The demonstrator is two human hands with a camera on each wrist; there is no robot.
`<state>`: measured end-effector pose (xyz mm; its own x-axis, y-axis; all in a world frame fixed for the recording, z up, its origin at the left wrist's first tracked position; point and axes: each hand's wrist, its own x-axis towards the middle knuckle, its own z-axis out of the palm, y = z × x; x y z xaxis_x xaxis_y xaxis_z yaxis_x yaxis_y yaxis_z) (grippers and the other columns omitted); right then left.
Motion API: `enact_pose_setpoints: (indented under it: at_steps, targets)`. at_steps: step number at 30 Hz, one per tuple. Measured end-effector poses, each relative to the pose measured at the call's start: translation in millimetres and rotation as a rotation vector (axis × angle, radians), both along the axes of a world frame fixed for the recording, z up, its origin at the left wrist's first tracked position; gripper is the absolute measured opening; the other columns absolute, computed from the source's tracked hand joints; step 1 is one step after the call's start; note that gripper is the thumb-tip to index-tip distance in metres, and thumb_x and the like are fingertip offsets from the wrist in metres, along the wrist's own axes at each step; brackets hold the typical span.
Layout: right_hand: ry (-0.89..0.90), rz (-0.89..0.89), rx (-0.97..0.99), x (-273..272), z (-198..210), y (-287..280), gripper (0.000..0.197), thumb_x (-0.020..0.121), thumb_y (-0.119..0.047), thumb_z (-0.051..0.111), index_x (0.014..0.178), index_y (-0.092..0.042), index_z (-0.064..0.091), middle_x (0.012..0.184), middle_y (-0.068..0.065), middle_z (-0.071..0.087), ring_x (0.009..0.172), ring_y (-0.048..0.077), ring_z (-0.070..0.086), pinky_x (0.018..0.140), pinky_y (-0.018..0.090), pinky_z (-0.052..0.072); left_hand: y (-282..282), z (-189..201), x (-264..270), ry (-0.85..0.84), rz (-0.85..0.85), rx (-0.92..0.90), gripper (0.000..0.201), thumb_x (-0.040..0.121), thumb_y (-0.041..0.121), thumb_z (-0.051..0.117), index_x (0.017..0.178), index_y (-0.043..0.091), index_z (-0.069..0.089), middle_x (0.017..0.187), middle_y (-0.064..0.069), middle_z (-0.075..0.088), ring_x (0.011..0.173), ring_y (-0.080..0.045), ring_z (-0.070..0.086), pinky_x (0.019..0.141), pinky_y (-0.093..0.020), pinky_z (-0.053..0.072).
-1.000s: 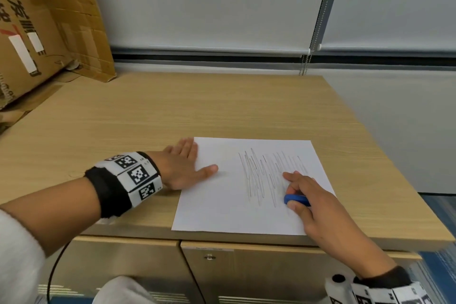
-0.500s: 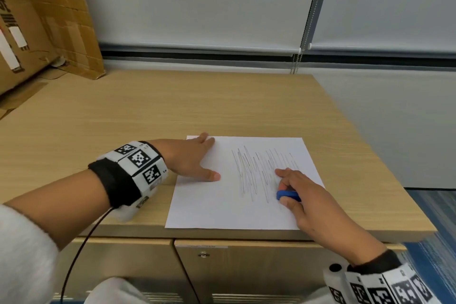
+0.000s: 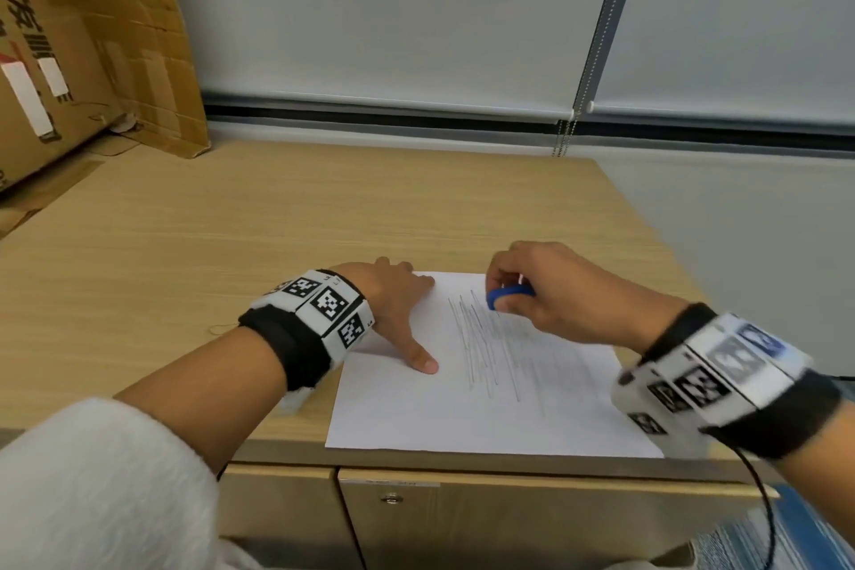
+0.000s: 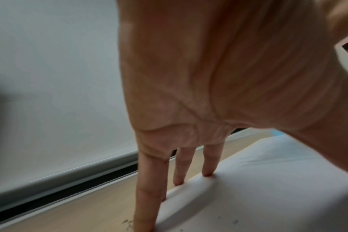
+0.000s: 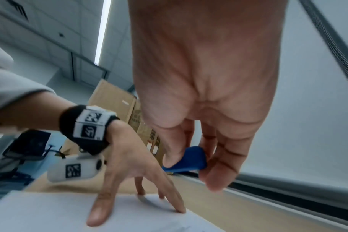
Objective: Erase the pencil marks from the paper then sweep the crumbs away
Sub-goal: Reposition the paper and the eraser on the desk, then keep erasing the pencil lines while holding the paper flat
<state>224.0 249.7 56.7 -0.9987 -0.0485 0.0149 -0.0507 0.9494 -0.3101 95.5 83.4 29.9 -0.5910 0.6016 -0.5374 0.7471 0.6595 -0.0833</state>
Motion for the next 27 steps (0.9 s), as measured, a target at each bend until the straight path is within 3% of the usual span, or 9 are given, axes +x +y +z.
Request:
enact_pose_setpoints:
  at_steps: [5,11,14,19,23,27]
  targets:
    - [-0.117,0.047,0.081,-54,-20,-3,0.01,0.09,-0.013,0.059,0.099,-0.014,0.064,0.1,0.001,0.06,0.087,0.017,0.057,0.078,0.031,0.052,3,-2,1,-0.044,0.029,0.008,0.126,0.06,0.076,0.071,0.155,0.029,0.004,0.162,0.003,0.005,0.147,-0.03,0.003,0.111,-0.057,0.027]
    - [-0.152,0.1,0.154,-84,-32,-5,0.008,0.089,-0.02,0.061,0.094,-0.014,0.064,0.095,0.002,0.059,0.084,0.018,0.055,0.074,0.032,0.05,2,-3,3,-0.069,0.025,0.025,0.125,0.066,0.071,0.072,0.155,0.03,-0.006,0.163,0.005,-0.01,0.148,-0.032,-0.009,0.115,-0.059,0.018]
    - [-0.167,0.132,0.154,-86,-31,-4,0.009,0.089,-0.019,0.062,0.093,-0.011,0.065,0.094,0.004,0.061,0.082,0.019,0.056,0.072,0.03,0.05,2,-5,0,-0.065,0.016,0.033,0.125,0.066,0.071,0.071,0.154,0.031,-0.007,0.163,0.005,-0.011,0.148,-0.032,-0.01,0.115,-0.058,0.018]
    - [-0.214,0.221,0.154,-87,-27,-6,0.011,0.086,-0.017,0.066,0.092,-0.009,0.069,0.089,0.002,0.066,0.076,0.013,0.058,0.062,0.017,0.046,3,-6,2,-0.041,0.01,0.02,0.126,0.065,0.073,0.07,0.154,0.033,-0.009,0.163,0.004,-0.011,0.148,-0.033,-0.008,0.113,-0.057,0.021]
    - [-0.135,0.18,0.149,-95,-28,-5,0.009,0.082,-0.013,0.067,0.087,-0.006,0.069,0.084,0.005,0.066,0.071,0.016,0.057,0.06,0.022,0.047,4,-5,2,-0.039,0.008,0.014,0.125,0.066,0.072,0.07,0.154,0.031,-0.01,0.163,0.004,-0.012,0.148,-0.032,-0.006,0.114,-0.056,0.023]
    - [-0.283,0.219,0.098,-94,-24,-6,0.006,0.079,-0.015,0.073,0.083,-0.01,0.072,0.085,0.003,0.069,0.07,0.01,0.058,0.066,0.024,0.052,2,-6,3,-0.023,0.003,0.03,0.125,0.065,0.073,0.07,0.155,0.031,-0.005,0.163,0.003,-0.008,0.148,-0.033,-0.003,0.114,-0.056,0.024]
